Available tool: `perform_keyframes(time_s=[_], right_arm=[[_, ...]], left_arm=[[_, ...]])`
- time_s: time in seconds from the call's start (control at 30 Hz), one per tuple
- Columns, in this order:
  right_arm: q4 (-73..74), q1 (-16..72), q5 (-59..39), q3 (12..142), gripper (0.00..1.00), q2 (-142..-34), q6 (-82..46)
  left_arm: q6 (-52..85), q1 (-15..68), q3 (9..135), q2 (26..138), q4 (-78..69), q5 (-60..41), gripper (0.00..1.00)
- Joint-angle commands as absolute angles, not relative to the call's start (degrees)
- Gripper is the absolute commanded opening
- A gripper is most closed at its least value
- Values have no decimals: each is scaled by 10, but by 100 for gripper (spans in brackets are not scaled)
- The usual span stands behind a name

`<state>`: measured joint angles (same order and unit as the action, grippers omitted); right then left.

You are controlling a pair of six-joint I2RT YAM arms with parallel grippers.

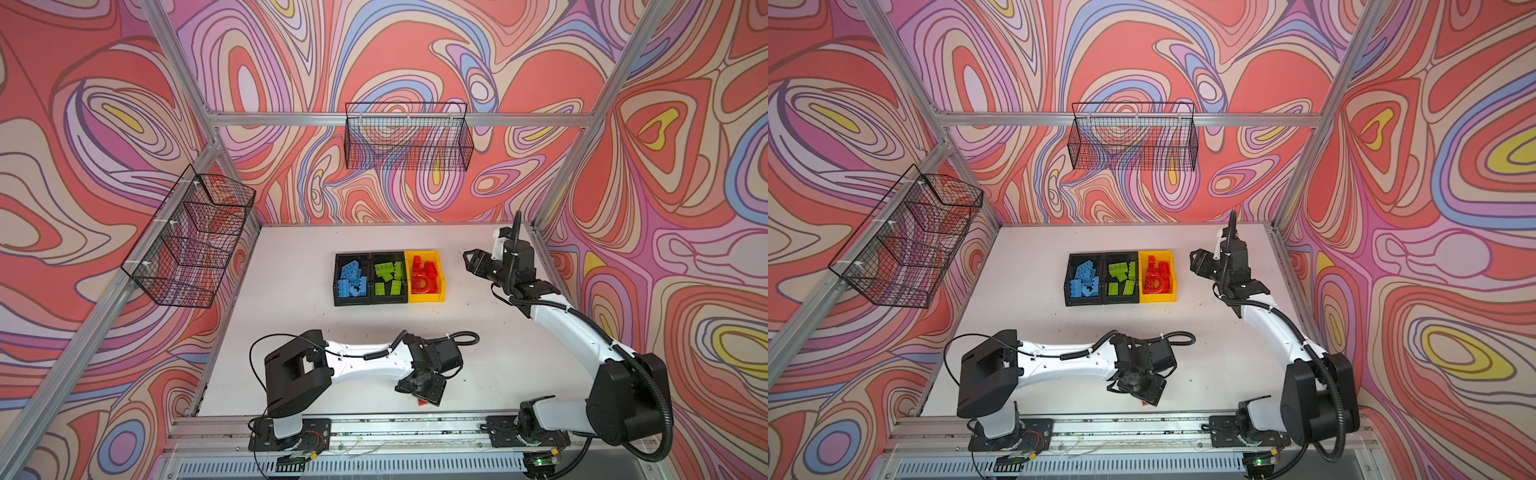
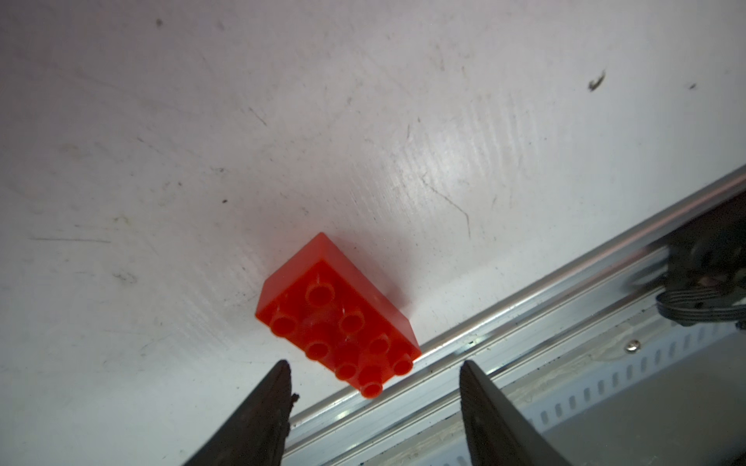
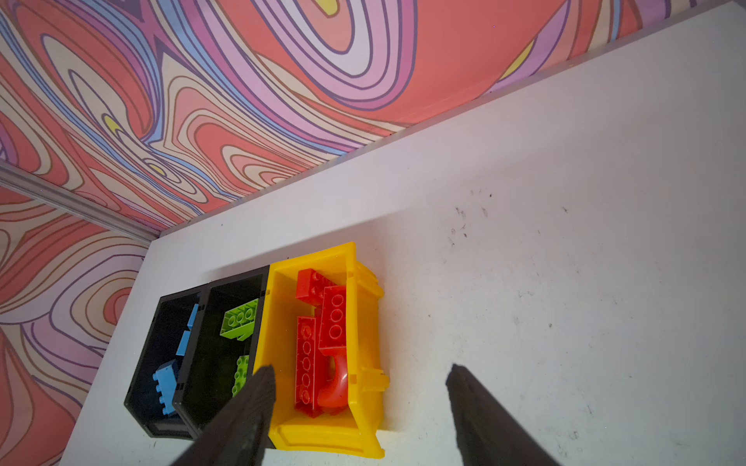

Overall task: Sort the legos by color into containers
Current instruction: 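Lower the left gripper over the last red brick, then close the left gripper on the red brick and lift it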

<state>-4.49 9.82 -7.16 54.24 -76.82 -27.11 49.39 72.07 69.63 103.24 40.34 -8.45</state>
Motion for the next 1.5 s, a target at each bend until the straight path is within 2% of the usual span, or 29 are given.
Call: perform_keyframes(time_s=[0.0, 0.4, 0.73, 1.0, 1.07, 1.2, 1.27, 1.37, 1.47], right_arm=[[-32, 95, -79, 532, 72, -750, -274], [-48, 96, -56, 540, 72, -740, -265], [-81, 95, -26, 549, 71, -741, -253], [-109, 94, -1, 554, 71, -732, -252], [-112, 94, 0, 558, 71, -733, -254], [-117, 94, 0, 564, 71, -737, -256], [-115, 95, 0, 563, 71, -739, -258], [-106, 95, -2, 556, 71, -745, -265], [-94, 95, -10, 551, 71, -753, -275]], left_arm=[[508, 705, 685, 1047, 391, -94, 66], [463, 664, 680, 1077, 386, -117, 56], [406, 619, 681, 1074, 390, -98, 35], [306, 565, 744, 1105, 407, -78, 32], [285, 551, 757, 1109, 413, -65, 37], [248, 541, 771, 1104, 441, -40, 63], [247, 542, 763, 1096, 449, -36, 70], [262, 542, 732, 1075, 439, -39, 71], [280, 544, 709, 1063, 426, -48, 65]])
